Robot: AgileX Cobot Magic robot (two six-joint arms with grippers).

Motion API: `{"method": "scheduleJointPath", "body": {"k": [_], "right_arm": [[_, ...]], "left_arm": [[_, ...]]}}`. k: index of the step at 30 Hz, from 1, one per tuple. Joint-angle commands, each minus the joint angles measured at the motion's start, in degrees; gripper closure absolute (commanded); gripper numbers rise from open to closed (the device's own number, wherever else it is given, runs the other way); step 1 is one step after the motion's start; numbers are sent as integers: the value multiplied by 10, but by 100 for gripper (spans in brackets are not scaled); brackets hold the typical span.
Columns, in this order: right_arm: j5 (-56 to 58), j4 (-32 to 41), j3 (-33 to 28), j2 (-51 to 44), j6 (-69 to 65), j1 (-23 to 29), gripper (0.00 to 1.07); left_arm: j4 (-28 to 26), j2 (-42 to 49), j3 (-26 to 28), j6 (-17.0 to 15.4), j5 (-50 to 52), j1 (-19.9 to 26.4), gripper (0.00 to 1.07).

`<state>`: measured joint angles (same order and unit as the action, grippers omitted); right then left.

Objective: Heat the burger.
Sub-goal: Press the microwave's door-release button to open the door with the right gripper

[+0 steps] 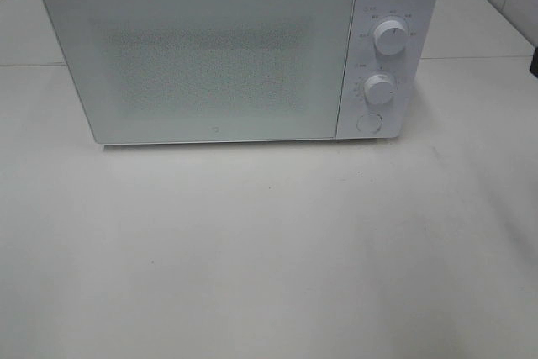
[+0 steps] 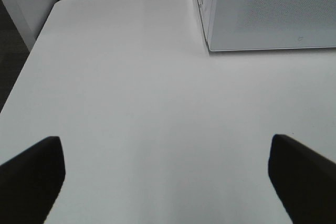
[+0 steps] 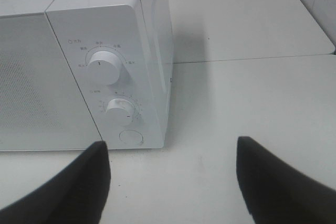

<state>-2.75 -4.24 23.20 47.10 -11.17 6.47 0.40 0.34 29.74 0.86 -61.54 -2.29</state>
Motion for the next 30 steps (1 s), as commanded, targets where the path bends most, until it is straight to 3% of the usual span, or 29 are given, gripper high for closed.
{"method": "scheduleJointPath", "body": {"k": [1,10,16,19,21,22,30], "right_arm": [[-37,-3,1,23,-5,-2,43],[-154,-24,1,128,-45,-2,46],[-218,-38,1,198,-100,-2,55],[-240,-38,1,228,-124,-2,69],[-245,-38,1,237,-130,-2,72],[-259,-38,1,253,-147,-2,81],[-313,-38,1,304,-172,-2,103]], "left_arm": [[-4,1,0,-1,2,2,9],[-4,1,0,-1,2,2,9],[-4,1,0,-1,2,2,9],[-4,1,0,-1,2,2,9],[-4,1,0,-1,2,2,9],[-4,1,0,-1,2,2,9],[-4,1,0,-1,2,2,9]]}}
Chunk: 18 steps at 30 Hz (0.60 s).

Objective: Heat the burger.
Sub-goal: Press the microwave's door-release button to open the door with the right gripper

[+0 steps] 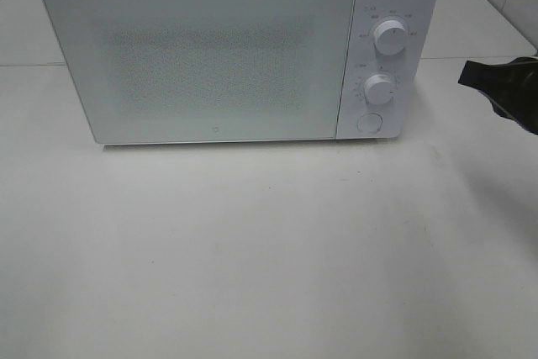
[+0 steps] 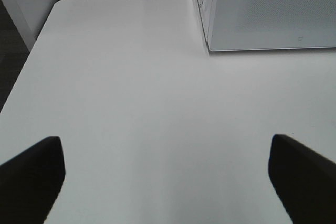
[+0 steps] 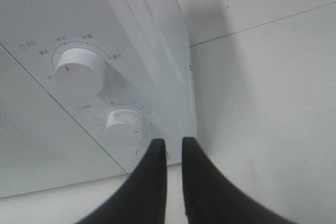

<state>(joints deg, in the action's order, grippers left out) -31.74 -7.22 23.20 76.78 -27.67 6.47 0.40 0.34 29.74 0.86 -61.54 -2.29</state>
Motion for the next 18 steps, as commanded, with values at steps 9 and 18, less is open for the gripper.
{"method": "scheduleJointPath", "body": {"k": [9,18], "right_arm": [[-93,-8,1,70,-176,-2,107],[-128,-7,-1,113,-400,-1,107]], "left_arm": [[-4,1,0,-1,2,2,9],[-4,1,0,-1,2,2,9]]}}
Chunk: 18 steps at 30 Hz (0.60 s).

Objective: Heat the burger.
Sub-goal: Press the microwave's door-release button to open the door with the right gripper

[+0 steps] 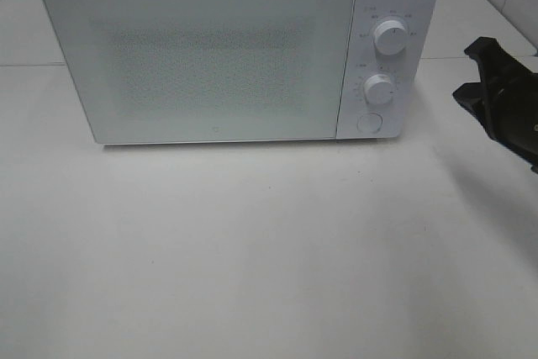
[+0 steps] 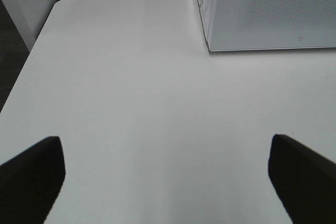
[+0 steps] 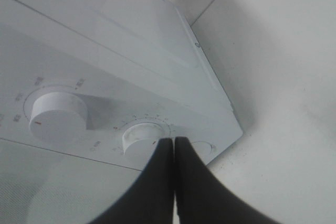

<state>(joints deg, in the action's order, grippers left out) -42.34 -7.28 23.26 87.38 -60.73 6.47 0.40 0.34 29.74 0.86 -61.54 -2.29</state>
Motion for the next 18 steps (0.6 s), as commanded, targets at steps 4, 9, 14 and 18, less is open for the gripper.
{"method": "scheduleJointPath", "body": {"k": [4,9,14,18], "right_arm": [[-23,-5,-1,21,-152,-1,107],[-23,-2,-1,28,-204,-1,107],[-22,-2,-1,29,-242,-1,107],[-18,10,-6,29,-264,13,107]], "left_arm": [[-4,1,0,-1,2,2,9],[-4,1,0,-1,2,2,9],[-4,1,0,-1,2,2,9],[-4,1,0,-1,2,2,9]]}}
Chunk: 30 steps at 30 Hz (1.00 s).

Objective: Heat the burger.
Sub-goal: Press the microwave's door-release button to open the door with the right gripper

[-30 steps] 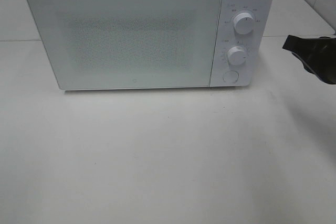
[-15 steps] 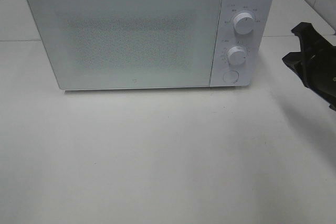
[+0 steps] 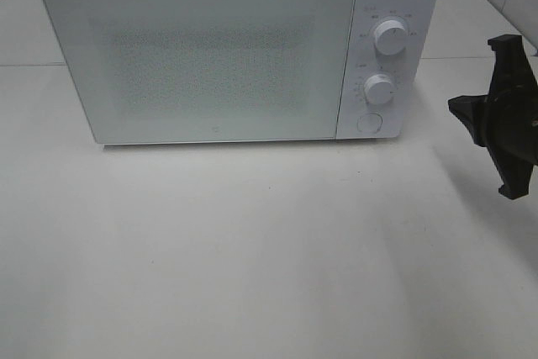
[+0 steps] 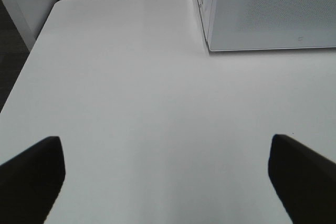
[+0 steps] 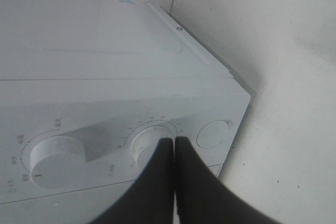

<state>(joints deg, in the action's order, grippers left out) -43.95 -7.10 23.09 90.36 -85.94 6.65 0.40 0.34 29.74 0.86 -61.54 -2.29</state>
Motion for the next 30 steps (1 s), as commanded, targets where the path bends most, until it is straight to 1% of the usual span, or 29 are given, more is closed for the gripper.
{"method": "scheduleJointPath", "body": {"k": [1,2,3,4,6,7,9,10,11,13,14,15,16,17,20,22,24,25,29,30], "right_arm": [[-2,8,-4,-1,-12,11,107],[-1,36,-10,-1,-6,28,107],[-2,49,-11,1,-1,39,107],[-2,49,-11,1,-1,39,107],[-18,102,-17,17,5,72,107],[-18,102,-17,17,5,72,107],[-43,137,-19,36,5,99,107],[-43,137,-19,36,5,99,107],[-54,154,-19,45,5,115,107],[-56,167,-19,50,5,125,107],[-61,198,-19,57,7,143,107],[-61,198,-19,57,7,143,107],[-64,215,-19,62,10,154,107],[-70,248,-19,72,15,173,107],[-72,262,-19,76,15,180,107],[-85,297,-18,88,16,206,107],[-85,303,-18,88,16,211,107],[-86,323,-18,89,17,217,107],[-86,343,-18,89,18,218,107],[-86,361,-18,89,17,218,106]], "left_arm": [[-4,1,0,-1,2,2,9],[-4,1,0,-1,2,2,9],[-4,1,0,-1,2,2,9],[-4,1,0,-1,2,2,9],[-4,1,0,-1,2,2,9],[-4,1,0,-1,2,2,9],[-4,1,0,-1,2,2,9],[-4,1,0,-1,2,2,9],[-4,1,0,-1,2,2,9],[-4,1,0,-1,2,2,9],[-4,1,0,-1,2,2,9],[-4,1,0,-1,2,2,9],[-4,1,0,-1,2,2,9],[-4,1,0,-1,2,2,9],[-4,1,0,-1,2,2,9],[-4,1,0,-1,2,2,9],[-4,1,0,-1,2,2,9],[-4,1,0,-1,2,2,9],[-4,1,0,-1,2,2,9],[-4,1,0,-1,2,2,9]]}}
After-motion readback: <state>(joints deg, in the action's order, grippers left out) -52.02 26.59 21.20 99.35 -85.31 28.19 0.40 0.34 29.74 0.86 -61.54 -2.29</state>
